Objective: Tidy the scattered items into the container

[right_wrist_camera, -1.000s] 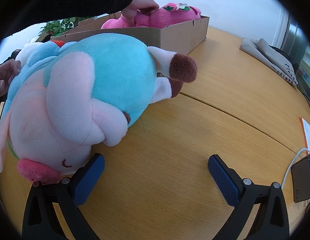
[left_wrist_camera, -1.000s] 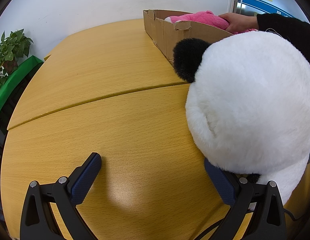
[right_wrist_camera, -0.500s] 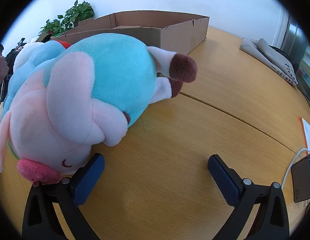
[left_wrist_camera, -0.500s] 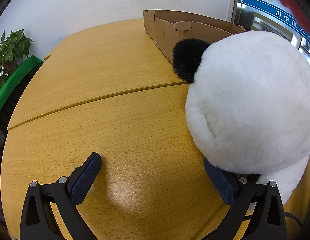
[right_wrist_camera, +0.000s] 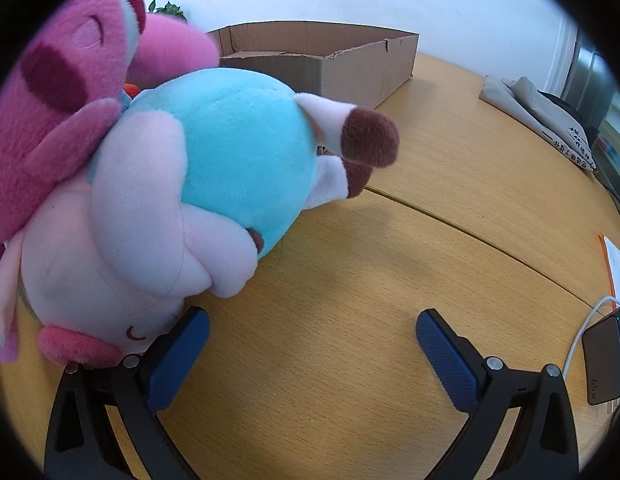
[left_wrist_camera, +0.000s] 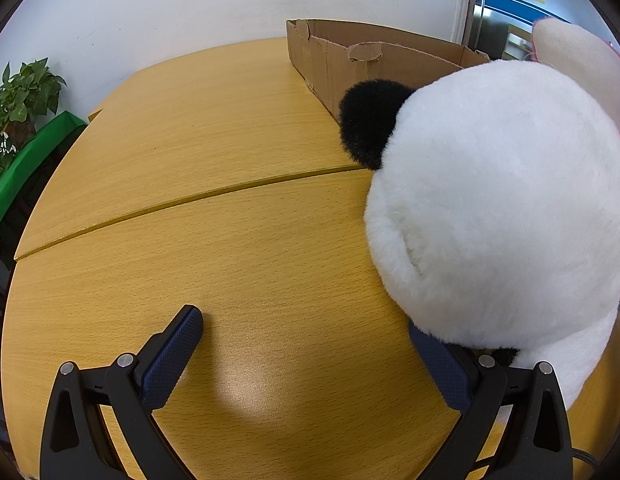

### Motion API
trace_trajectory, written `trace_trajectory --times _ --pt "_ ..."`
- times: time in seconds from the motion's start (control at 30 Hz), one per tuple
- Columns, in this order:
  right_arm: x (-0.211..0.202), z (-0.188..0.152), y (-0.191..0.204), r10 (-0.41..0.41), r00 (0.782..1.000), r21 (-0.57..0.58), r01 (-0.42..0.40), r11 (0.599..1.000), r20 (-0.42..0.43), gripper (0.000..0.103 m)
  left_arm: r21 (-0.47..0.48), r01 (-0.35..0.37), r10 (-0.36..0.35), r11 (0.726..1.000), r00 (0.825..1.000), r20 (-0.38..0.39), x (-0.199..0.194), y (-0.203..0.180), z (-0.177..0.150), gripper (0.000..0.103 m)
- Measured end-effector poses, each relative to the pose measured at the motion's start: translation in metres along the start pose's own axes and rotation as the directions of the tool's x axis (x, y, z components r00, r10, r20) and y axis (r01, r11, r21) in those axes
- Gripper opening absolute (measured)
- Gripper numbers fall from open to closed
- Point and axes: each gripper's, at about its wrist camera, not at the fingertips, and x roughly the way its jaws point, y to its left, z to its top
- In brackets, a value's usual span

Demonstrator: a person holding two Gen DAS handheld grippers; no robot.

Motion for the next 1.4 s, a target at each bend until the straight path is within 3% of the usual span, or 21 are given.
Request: trace_trajectory --times 1.4 --pt "-0.0013 -0.0022 -0.0013 0.002 1.0 -0.003 -0.002 1.0 0.001 0.103 -0.001 0.001 -0.001 1.0 1.0 -0.002 0.0056 0.002 0.0016 0.103"
